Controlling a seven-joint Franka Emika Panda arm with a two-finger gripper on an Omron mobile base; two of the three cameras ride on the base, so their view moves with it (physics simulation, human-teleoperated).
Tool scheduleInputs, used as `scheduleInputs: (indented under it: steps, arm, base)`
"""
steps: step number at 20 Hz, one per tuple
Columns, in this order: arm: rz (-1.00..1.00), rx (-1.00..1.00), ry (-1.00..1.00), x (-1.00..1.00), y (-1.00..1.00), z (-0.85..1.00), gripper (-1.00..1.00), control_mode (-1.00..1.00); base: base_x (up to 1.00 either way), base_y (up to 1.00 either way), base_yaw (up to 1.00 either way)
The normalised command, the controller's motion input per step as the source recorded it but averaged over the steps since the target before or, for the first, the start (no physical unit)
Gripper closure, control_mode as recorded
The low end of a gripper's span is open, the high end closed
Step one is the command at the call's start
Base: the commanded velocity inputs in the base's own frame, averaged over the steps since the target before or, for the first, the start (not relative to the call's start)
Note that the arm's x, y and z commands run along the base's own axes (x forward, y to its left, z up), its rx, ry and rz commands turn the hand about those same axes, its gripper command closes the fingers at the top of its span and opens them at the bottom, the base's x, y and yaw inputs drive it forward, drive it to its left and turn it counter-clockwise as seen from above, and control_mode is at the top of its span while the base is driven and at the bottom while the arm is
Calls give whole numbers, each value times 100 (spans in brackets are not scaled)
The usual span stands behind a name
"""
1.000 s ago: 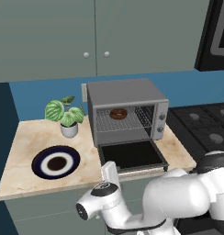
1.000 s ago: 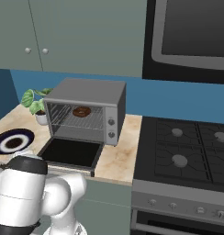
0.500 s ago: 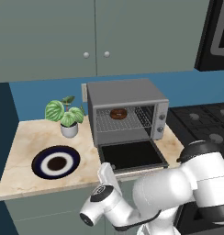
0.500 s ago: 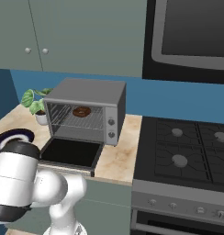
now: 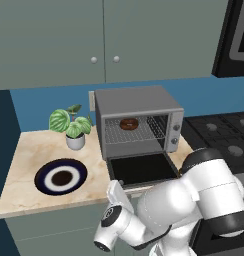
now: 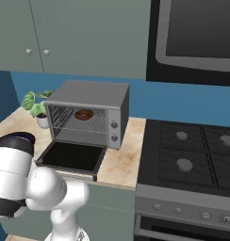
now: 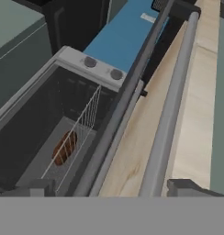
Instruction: Pick up the bagel from the plate, place it on the toaster oven rack, close the door, and set the timer.
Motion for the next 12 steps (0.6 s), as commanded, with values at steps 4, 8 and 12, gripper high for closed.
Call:
scheduleInputs:
  steps: [4,8,12]
  arm:
    - [9,-2,-12,0,0,5,-100,-100]
    - [5,0,-12,0,0,46,-100,-100]
    - [3,0,-10,7,0,59,-100,-100]
  base:
    - [0,0,0]
    - [0,0,0]
    - [0,0,0]
